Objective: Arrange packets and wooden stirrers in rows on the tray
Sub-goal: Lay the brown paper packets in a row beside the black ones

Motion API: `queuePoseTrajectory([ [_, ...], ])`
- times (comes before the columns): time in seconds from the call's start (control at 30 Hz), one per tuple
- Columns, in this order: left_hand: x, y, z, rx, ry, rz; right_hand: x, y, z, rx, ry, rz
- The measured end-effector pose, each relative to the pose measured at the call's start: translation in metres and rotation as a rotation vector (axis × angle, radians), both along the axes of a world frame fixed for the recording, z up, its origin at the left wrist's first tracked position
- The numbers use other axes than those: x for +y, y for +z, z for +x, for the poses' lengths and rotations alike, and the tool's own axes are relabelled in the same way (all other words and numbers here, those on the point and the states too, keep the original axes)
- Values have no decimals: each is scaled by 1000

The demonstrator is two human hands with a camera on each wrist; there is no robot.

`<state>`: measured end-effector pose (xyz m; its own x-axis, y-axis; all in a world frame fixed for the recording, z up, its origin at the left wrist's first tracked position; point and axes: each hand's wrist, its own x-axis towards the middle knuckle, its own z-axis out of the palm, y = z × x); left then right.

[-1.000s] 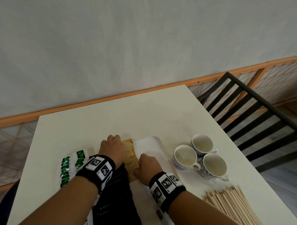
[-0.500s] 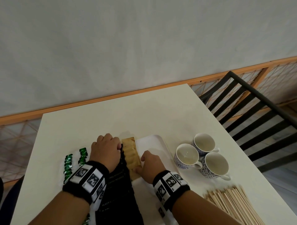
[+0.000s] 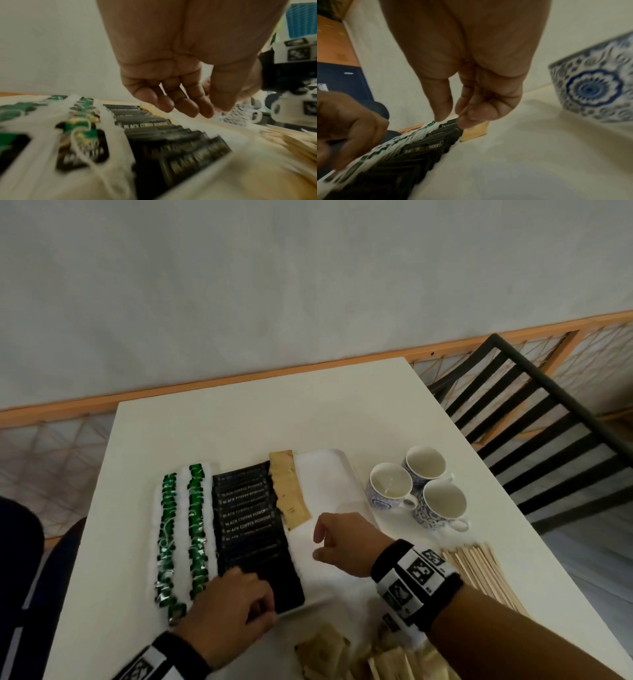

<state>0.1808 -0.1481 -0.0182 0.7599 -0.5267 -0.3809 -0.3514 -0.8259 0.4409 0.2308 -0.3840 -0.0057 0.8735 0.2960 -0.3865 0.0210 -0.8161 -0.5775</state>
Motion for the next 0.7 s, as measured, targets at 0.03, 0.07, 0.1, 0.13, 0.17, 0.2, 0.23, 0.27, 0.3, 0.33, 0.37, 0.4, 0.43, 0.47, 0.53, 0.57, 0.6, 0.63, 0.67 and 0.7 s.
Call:
queuePoseTrajectory([
  [0.03, -3, -2, -9, 31, -37, 15, -5, 6, -10, 0, 53, -25],
  [0.07, -5, -4, -17, 60, -68, 27, -11, 12, -20, 0, 109, -57],
  [0.1, -8, -6, -24, 90, -92, 36, -15, 16, -30, 0, 170, -98],
  [0.13, -12, -7, -30, 123, -103, 42, -18, 17, -40, 3, 236, -142],
  [0.17, -15, -8, -35, 148, -106, 55, -19, 17, -52, 11, 301, -178],
  [0.2, -19, -9, -41, 158, -106, 66, -18, 15, -62, 16, 358, -209],
  [0.23, -24, -10, -46, 155, -103, 77, -16, 11, -72, 18, 402, -241],
  [0.27, -29, -12, -50, 143, -90, 85, -13, 7, -80, 15, 433, -275],
  [0.3, -34, -14, -54, 125, -65, 91, -9, 2, -87, 11, 448, -315],
  [0.33, -38, -17, -57, 104, -32, 98, -4, -3, -92, 8, 447, -349],
  [0.37, -42, -21, -60, 77, 2, 101, 0, -7, -96, 4, 437, -369],
  [0.4, -45, -26, -62, 56, 32, 94, 5, -12, -99, -5, 426, -372],
  [0.43, -48, -29, -64, 39, 53, 81, 9, -15, -102, -18, 417, -364],
  [0.47, -50, -33, -66, 26, 71, 62, 13, -18, -104, -28, 409, -355],
  [0.53, -53, -38, -70, 11, 99, 36, 19, -21, -106, -37, 363, -342],
  [0.57, -54, -39, -71, 4, 103, 30, 20, -22, -106, -25, 330, -335],
  [0.6, -54, -41, -72, 2, 104, 24, 21, -23, -105, -10, 304, -323],
  [0.63, -54, -42, -72, 8, 102, 25, 21, -23, -105, 5, 290, -312],
  [0.67, -55, -44, -71, 17, 96, 30, 21, -23, -105, 20, 288, -300],
  [0.7, -55, -43, -71, 25, 91, 30, 21, -22, -104, 38, 296, -287],
])
